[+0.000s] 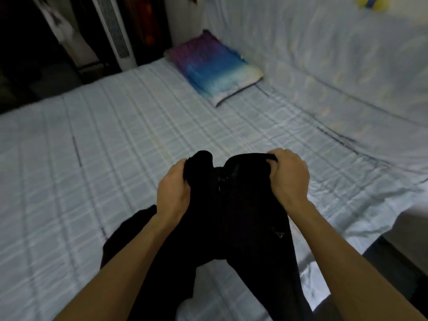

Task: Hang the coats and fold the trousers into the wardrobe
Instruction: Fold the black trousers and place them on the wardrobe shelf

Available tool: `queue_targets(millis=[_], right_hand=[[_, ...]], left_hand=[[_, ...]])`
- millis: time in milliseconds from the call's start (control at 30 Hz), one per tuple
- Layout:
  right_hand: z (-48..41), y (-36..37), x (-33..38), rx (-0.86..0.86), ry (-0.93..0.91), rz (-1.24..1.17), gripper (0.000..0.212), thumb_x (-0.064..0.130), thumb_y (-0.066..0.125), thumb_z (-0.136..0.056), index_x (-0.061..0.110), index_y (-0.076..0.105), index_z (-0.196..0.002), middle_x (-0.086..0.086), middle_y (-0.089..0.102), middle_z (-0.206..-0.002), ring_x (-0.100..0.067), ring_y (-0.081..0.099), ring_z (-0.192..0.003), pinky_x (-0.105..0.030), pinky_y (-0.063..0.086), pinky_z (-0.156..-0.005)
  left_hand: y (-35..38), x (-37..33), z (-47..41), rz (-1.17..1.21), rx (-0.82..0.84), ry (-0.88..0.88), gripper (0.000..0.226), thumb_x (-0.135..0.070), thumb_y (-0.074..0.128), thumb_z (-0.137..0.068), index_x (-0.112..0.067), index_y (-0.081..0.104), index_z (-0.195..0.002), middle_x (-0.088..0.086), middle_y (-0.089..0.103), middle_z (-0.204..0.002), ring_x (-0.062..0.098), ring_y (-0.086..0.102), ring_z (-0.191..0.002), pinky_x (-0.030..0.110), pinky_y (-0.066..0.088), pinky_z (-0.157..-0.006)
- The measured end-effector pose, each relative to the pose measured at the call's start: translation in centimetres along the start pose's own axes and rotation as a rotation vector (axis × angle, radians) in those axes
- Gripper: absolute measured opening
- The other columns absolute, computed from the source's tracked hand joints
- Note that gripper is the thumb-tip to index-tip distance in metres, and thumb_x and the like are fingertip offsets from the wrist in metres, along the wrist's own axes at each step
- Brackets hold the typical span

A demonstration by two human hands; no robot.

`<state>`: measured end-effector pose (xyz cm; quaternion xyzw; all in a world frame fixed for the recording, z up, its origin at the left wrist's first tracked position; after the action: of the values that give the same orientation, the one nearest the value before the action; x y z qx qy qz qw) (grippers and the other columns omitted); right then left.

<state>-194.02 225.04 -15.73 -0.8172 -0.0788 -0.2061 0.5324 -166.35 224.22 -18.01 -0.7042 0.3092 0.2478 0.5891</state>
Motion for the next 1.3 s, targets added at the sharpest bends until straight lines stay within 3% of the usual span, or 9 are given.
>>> queue_targets(millis=[133, 333, 567, 700, 900, 1067, 1200, 1300], right_hand=[[-0.4, -8.4, 5.0, -0.125, -0.045, -0.046, 0.017, 0.017, 0.049, -0.092, 0.015, 0.065, -0.095, -0.005, 0.064, -0.089, -0.026, 0.055, -0.084, -0.040, 0.042, -0.080], [-1.0, -19.9, 12.8, -0.350, -0.153, -0.069, 0.026, 0.024, 0.042, -0.087, 0.017, 0.065, -0.095, -0.008, 0.064, -0.087, -0.031, 0.056, -0.081, -0.045, 0.045, -0.075], [-0.8, -29.4, 21.3, -0.528, -0.288, -0.126, 0.025, 0.027, 0.041, -0.088, 0.019, 0.064, -0.093, -0.003, 0.063, -0.085, -0.026, 0.054, -0.082, -0.039, 0.042, -0.073], [0.4, -34.4, 24.5, -0.686, -0.377, -0.248, 0.025, 0.025, 0.046, -0.087, 0.018, 0.067, -0.099, -0.004, 0.066, -0.091, -0.028, 0.055, -0.085, -0.044, 0.046, -0.073], [1.9, -40.8, 27.5, -0.884, -0.405, -0.578, 0.019, 0.013, 0.053, -0.089, 0.019, 0.066, -0.101, 0.001, 0.064, -0.096, -0.023, 0.055, -0.090, -0.028, 0.041, -0.078], [1.4, -44.1, 32.5, -0.839, -0.533, -0.805, 0.014, 0.014, 0.056, -0.089, 0.018, 0.066, -0.098, 0.004, 0.064, -0.096, -0.016, 0.059, -0.090, -0.036, 0.049, -0.082], [1.1, -43.4, 38.2, -0.610, -0.602, -0.936, 0.012, 0.018, 0.058, -0.087, 0.027, 0.062, -0.094, 0.007, 0.065, -0.094, -0.005, 0.059, -0.087, -0.019, 0.045, -0.077], [0.7, -41.1, 41.1, -0.366, -0.646, -1.067, 0.008, 0.012, 0.058, -0.087, 0.019, 0.061, -0.089, 0.005, 0.065, -0.086, -0.002, 0.061, -0.080, -0.018, 0.046, -0.073]], left_hand=[[-8.5, -4.7, 0.8, 0.036, -0.148, 0.111, 0.026, -0.011, 0.049, -0.093, -0.021, 0.059, -0.114, -0.013, 0.058, -0.105, 0.006, 0.055, -0.091, 0.022, 0.039, -0.080], [-20.3, -10.7, 1.6, 0.041, -0.371, 0.224, 0.032, -0.010, 0.050, -0.091, -0.023, 0.058, -0.119, -0.004, 0.064, -0.114, 0.014, 0.059, -0.099, 0.027, 0.045, -0.083], [-32.1, -15.7, 2.8, 0.102, -0.593, 0.320, 0.036, -0.002, 0.051, -0.091, -0.018, 0.061, -0.121, 0.000, 0.065, -0.116, 0.019, 0.060, -0.105, 0.024, 0.043, -0.087], [-37.5, -18.5, 4.3, 0.176, -0.665, 0.431, 0.034, 0.001, 0.053, -0.091, -0.014, 0.062, -0.120, 0.000, 0.065, -0.116, 0.016, 0.060, -0.107, 0.033, 0.048, -0.095], [-45.0, -23.2, 7.6, 0.310, -0.828, 0.660, 0.025, -0.004, 0.053, -0.093, -0.009, 0.063, -0.116, -0.004, 0.063, -0.110, 0.007, 0.060, -0.103, 0.022, 0.047, -0.093], [-48.4, -26.5, 7.8, 0.484, -0.864, 0.698, 0.021, -0.018, 0.051, -0.096, -0.010, 0.063, -0.111, 0.000, 0.066, -0.106, 0.010, 0.062, -0.101, 0.026, 0.049, -0.090], [-47.5, -29.9, 6.1, 0.553, -0.718, 0.715, 0.018, -0.024, 0.050, -0.096, -0.020, 0.061, -0.111, -0.011, 0.063, -0.103, 0.001, 0.060, -0.099, 0.019, 0.046, -0.087], [-45.7, -31.9, 4.2, 0.632, -0.512, 0.724, 0.018, -0.027, 0.055, -0.092, -0.027, 0.061, -0.109, 0.006, 0.066, -0.108, 0.023, 0.061, -0.106, 0.035, 0.046, -0.096]])
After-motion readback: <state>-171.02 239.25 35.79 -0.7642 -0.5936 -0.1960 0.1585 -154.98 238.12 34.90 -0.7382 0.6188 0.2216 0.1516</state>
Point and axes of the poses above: each hand's wrist, its own z-axis away from the middle knuckle, its own y-axis out of the palm, x = y × z, the point moved 10 cm from there along -z, towards the middle knuckle
